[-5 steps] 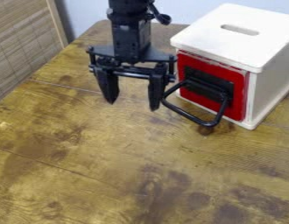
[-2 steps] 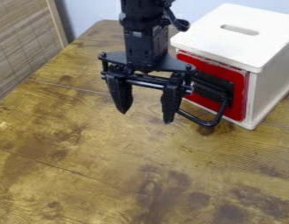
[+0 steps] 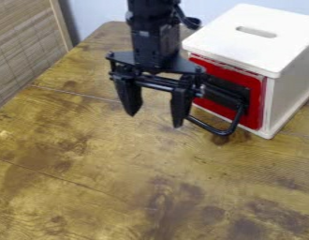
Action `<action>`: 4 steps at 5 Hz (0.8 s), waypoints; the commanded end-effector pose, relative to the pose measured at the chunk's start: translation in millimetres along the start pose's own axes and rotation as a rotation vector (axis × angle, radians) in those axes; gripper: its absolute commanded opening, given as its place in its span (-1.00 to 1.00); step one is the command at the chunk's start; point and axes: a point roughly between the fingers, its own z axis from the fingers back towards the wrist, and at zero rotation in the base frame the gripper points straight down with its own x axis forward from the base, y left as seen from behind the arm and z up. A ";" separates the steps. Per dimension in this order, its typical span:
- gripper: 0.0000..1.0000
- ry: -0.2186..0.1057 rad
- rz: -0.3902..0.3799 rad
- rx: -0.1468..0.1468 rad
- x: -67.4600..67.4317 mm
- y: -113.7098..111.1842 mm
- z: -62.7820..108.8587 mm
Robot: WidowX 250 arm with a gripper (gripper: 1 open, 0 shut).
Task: Close the drawer
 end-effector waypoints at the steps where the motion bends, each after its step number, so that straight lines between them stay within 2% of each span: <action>1: 1.00 -0.055 0.099 0.002 -1.1 25.9 11.3; 3: 1.00 -0.054 0.184 0.012 3.8 13.2 18.8; 4: 1.00 -0.059 0.204 0.013 8.0 -1.3 20.6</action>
